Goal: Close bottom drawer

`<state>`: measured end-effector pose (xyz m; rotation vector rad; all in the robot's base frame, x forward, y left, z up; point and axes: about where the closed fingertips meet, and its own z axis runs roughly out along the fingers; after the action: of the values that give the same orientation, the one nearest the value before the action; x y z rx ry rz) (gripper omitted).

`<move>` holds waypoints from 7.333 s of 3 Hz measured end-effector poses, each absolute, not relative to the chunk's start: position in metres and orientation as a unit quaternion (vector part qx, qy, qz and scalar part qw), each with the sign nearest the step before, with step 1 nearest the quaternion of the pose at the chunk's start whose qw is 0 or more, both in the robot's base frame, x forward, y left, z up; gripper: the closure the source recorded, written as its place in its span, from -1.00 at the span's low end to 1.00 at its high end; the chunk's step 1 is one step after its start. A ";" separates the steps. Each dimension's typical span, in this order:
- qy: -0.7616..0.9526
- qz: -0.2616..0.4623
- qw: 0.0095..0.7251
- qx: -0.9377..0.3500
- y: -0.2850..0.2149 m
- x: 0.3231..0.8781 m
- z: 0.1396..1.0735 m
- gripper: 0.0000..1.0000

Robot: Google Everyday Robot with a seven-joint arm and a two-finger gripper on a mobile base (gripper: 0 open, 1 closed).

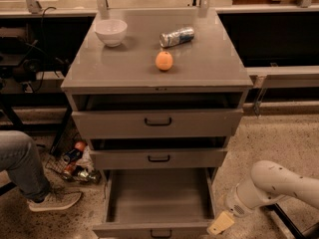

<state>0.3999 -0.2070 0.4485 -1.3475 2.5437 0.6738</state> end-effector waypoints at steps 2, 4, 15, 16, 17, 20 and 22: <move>0.872 0.249 0.077 -0.414 -0.214 0.394 0.356 0.41; 0.885 0.261 0.042 -0.383 -0.214 0.385 0.312 1.00; 0.848 0.265 0.288 -0.358 -0.154 0.484 0.178 1.00; 0.837 0.259 0.319 -0.362 -0.151 0.513 0.181 1.00; 0.837 0.259 0.319 -0.362 -0.151 0.513 0.181 1.00; 0.804 0.252 0.384 -0.378 -0.135 0.583 0.198 1.00; 0.781 0.248 0.429 -0.379 -0.127 0.628 0.212 1.00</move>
Offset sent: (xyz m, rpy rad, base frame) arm -0.0095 -0.0142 -0.1436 0.0174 0.1084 -0.1315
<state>0.6281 -0.1271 0.2120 -0.9464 1.9502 0.6196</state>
